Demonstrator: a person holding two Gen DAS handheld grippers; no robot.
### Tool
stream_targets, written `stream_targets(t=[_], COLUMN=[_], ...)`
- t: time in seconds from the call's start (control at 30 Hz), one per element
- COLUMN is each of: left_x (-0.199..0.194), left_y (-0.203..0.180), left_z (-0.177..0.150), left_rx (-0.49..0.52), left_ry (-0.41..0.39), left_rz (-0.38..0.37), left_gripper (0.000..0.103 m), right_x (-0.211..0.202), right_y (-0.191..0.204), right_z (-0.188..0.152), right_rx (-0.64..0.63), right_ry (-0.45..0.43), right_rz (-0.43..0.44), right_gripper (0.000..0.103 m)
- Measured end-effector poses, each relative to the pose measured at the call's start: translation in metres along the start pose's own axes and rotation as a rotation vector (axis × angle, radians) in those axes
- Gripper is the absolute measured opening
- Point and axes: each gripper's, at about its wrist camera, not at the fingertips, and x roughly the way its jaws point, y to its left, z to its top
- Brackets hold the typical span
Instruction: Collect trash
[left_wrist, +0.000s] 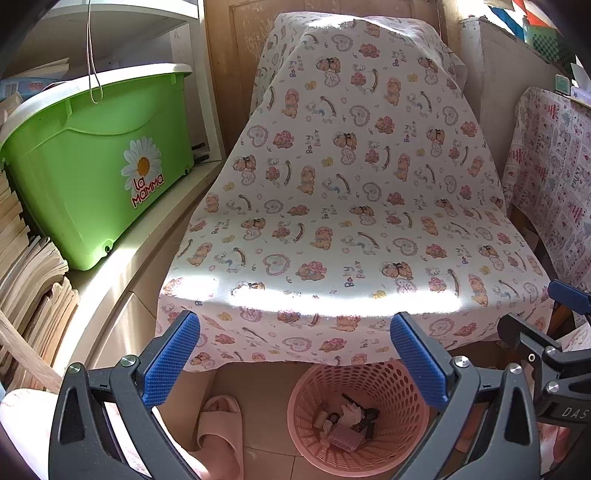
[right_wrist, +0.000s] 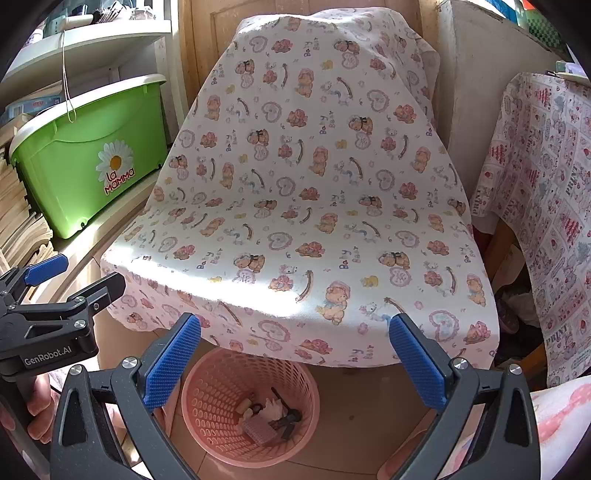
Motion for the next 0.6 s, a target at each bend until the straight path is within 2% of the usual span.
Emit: stream_targets(t=[0.13, 0.6], left_x=[-0.003, -0.0066], left_y=[0.0024, -0.0038], left_z=[0.0018, 0.0021], left_rx=[-0.015, 0.029], left_ry=[-0.008, -0.03], left_rz=[-0.011, 0.002], left_gripper=[0.102, 0.102], right_x=[0.0008, 0.0008], right_y=[-0.0005, -0.0006], right_z=[-0.0002, -0.0004], right_rx=[-0.005, -0.005], right_ry=[-0.001, 0.0], right_rz=[0.0, -0.003], right_gripper=[0.103, 0.103])
